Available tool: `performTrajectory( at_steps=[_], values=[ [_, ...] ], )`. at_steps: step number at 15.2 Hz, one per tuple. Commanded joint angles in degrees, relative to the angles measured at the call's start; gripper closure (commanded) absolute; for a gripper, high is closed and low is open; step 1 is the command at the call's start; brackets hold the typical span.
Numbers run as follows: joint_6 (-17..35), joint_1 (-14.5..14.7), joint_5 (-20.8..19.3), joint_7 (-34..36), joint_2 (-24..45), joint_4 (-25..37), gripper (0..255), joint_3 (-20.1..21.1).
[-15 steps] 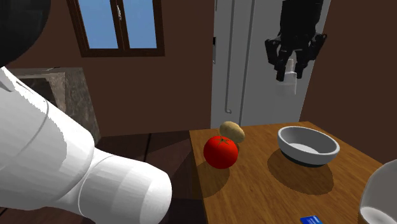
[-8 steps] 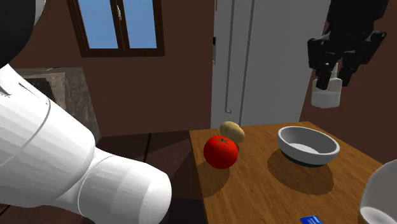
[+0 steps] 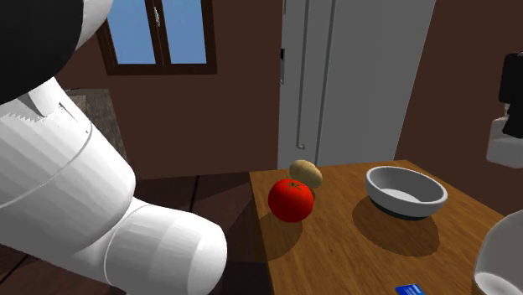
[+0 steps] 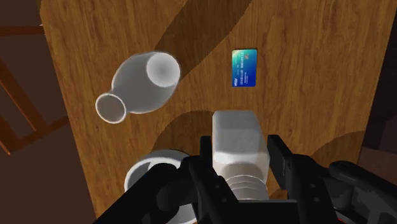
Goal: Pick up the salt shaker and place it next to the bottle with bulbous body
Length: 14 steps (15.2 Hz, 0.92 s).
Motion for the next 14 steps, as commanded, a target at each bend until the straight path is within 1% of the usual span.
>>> performTrajectory(
  at_steps=[1,3,4,9,14],
  values=[
    [-0.2,2.3,1.6,-4.4,2.7,3.5,255,-6.1],
    [-0.4,5.9,3.7,-8.5,5.6,6.9,255,-13.3],
    [-0.6,9.1,5.2,-11.0,7.4,9.0,255,-18.9],
    [3.2,6.4,3.2,-9.7,5.2,3.6,255,-15.8],
    [7.0,4.5,2.0,-9.0,3.8,-1.2,255,-14.3]
  ],
)
